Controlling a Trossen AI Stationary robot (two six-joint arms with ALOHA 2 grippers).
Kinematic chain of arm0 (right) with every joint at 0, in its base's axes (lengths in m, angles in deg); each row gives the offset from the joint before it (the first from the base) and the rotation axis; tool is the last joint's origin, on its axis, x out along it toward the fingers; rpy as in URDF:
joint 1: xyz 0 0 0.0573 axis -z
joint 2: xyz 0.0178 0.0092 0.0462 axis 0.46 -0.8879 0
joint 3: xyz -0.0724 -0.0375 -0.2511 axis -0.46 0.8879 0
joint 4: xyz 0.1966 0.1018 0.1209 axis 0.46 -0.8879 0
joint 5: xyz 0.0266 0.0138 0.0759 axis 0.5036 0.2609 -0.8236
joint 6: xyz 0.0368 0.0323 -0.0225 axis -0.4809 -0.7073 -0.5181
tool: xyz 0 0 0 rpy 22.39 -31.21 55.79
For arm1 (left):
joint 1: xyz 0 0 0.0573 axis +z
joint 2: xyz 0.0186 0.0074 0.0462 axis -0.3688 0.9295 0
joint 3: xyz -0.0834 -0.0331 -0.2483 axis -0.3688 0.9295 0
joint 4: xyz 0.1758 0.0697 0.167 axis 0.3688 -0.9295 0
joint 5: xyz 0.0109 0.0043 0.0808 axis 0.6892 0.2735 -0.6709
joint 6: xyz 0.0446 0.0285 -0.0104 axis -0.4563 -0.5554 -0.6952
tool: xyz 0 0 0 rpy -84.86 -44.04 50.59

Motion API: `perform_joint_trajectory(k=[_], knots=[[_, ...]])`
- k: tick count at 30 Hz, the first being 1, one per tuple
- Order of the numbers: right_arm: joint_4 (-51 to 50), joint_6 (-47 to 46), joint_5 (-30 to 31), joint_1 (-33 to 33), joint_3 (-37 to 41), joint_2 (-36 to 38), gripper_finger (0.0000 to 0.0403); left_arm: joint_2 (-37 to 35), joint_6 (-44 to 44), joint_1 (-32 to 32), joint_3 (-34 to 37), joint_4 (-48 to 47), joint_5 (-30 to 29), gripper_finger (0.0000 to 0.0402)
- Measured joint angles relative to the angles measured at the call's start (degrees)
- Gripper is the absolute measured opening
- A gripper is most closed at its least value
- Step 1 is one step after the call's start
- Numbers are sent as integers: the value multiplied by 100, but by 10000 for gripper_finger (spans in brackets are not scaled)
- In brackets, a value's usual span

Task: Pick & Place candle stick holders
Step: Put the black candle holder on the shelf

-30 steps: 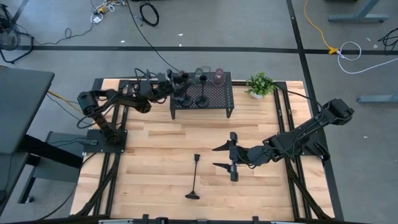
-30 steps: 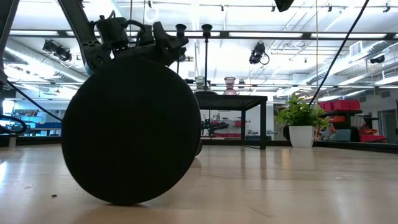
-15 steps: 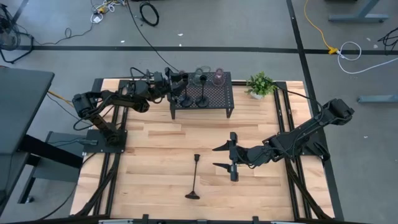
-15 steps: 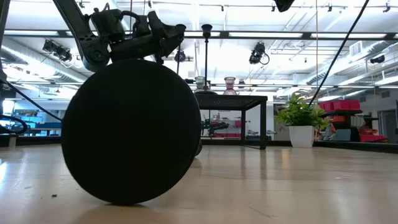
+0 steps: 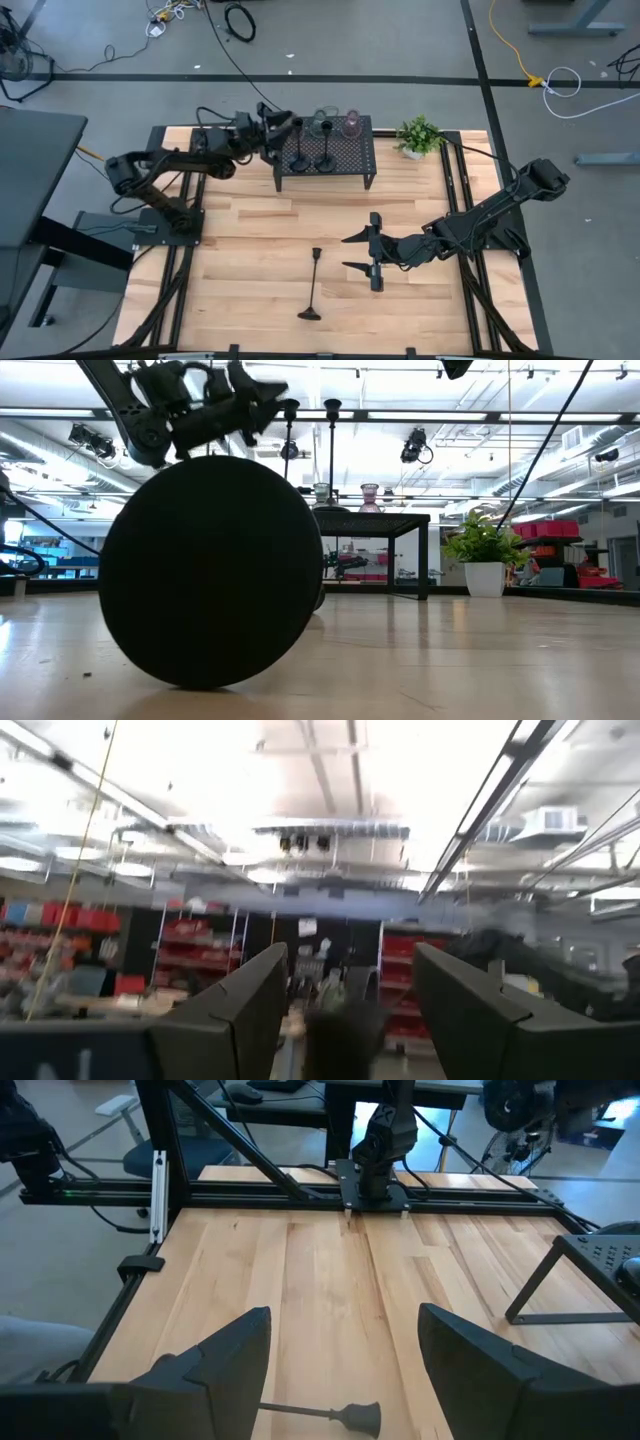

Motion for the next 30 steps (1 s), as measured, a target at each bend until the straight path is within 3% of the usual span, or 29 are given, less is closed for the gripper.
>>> perform_joint_trajectory(k=[5,8,16,19,22,25,30], knots=[[0,-7,0,0,0,0,251,-433,92,-16,-2,-90,73,218],[0,-54,0,0,0,0,251,-696,579,-20,-2,-152,543,218],[0,-109,64,0,0,0,251,-1279,2960,-254,-2,-1162,3808,217],[2,-216,296,0,0,0,251,-1314,3662,-659,2,-1404,4541,213],[4,-396,437,2,0,0,251,-1315,3951,-1198,112,-1720,4599,205],[4,-665,452,0,0,0,251,-1310,3774,-1732,149,-2804,4527,194],[2,-656,452,0,0,0,251,-1306,3025,-2576,151,-4939,3473,178]])
